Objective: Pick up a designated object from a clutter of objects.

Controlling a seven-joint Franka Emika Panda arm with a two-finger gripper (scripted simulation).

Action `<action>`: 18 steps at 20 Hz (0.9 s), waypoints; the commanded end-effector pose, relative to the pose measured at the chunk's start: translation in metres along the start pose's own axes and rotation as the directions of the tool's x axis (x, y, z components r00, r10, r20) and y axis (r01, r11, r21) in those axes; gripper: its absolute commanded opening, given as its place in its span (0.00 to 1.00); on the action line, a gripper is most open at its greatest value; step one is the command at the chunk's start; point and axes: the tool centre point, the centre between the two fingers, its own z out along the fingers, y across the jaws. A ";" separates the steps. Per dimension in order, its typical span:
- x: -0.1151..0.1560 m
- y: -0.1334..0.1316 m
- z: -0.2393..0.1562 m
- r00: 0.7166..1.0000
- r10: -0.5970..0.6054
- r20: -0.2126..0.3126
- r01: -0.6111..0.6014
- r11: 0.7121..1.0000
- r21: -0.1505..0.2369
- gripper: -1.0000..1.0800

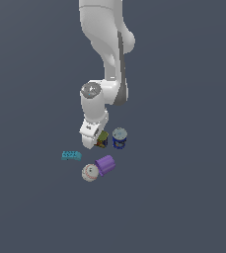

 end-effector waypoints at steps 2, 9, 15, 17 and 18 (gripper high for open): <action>0.000 -0.001 -0.003 1.000 0.000 0.000 0.000 1.000 -0.001 0.00; 0.004 -0.007 -0.025 1.000 0.000 0.000 0.000 1.000 -0.001 0.00; 0.008 -0.016 -0.059 1.000 0.000 0.000 0.000 1.000 0.000 0.00; 0.011 -0.020 -0.074 1.000 0.000 0.000 0.000 1.000 0.000 0.00; 0.012 -0.023 -0.082 1.000 0.000 0.000 0.000 1.000 0.000 0.00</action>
